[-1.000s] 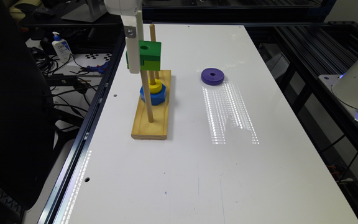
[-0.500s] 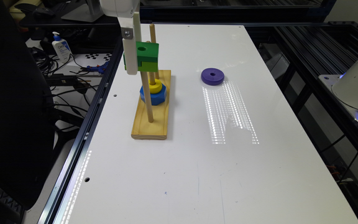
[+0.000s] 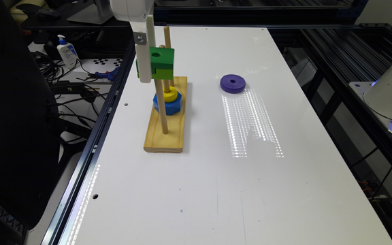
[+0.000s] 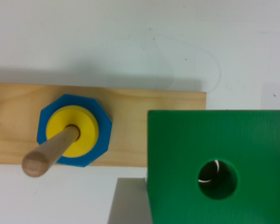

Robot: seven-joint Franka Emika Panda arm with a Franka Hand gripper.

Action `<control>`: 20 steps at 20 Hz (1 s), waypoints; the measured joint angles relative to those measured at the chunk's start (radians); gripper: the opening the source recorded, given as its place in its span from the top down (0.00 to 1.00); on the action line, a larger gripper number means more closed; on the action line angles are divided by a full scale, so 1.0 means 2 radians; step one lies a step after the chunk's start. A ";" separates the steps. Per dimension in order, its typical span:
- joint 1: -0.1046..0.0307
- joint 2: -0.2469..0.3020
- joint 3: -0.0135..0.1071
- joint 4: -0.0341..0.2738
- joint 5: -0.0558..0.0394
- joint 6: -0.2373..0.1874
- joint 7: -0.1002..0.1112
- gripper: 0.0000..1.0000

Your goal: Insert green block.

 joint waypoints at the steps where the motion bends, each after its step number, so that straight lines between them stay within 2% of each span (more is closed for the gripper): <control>1: 0.000 0.000 0.000 0.000 0.0000 0.000 0.000 1.00; 20: 0.000 0.018 0.000 0.001 -0.0004 0.011 0.000 1.00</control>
